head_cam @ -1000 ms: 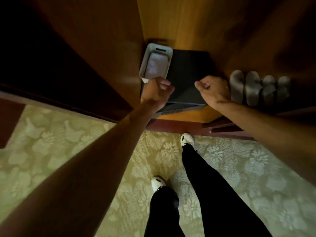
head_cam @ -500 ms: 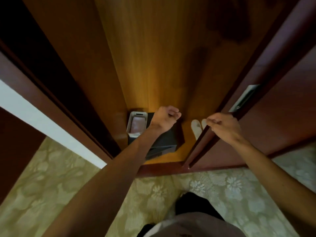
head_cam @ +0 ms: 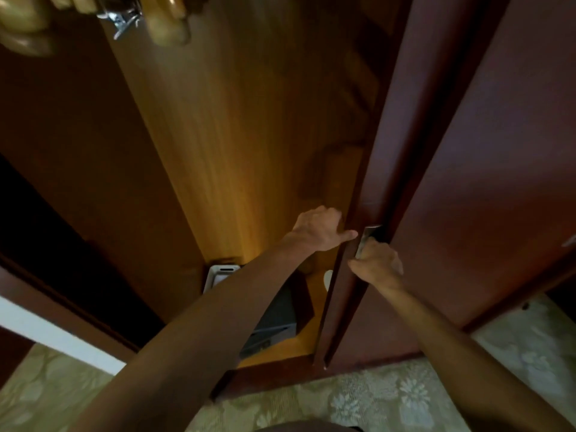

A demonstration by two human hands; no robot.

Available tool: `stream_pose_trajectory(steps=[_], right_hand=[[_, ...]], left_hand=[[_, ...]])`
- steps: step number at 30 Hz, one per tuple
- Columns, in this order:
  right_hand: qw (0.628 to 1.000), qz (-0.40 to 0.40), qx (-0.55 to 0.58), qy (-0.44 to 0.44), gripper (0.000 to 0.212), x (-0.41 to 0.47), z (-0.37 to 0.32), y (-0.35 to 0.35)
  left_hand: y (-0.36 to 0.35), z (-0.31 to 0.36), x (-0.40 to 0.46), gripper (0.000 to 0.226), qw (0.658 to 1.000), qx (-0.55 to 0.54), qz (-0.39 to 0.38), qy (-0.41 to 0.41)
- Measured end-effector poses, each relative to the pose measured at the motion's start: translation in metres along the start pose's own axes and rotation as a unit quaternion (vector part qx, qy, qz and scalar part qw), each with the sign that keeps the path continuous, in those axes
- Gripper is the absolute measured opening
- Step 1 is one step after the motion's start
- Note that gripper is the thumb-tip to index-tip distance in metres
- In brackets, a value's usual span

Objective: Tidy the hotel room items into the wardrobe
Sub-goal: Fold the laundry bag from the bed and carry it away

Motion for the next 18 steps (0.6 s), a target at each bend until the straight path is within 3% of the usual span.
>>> stream_pose_trajectory(steps=[4,18], right_hand=[[0.998,0.040,0.038,0.028,0.028,0.005,0.001,0.001],[0.993,0.059,0.026,0.101,0.043,-0.003,-0.031,-0.002]], left_hand=[[-0.008,0.009,0.008,0.042,1.000,0.019,-0.020,-0.010],[-0.015,-0.031,-0.013,0.050,0.999,-0.028,-0.024,0.025]])
Point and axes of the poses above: each hand's wrist, its own x-axis towards the middle knuckle, its own y-axis out of the back of the hand, z = x × y, the point moved 9 cm from there along x, towards the middle knuckle, and after that the axes turned 1 degree about -z, right-handed, at the moved point
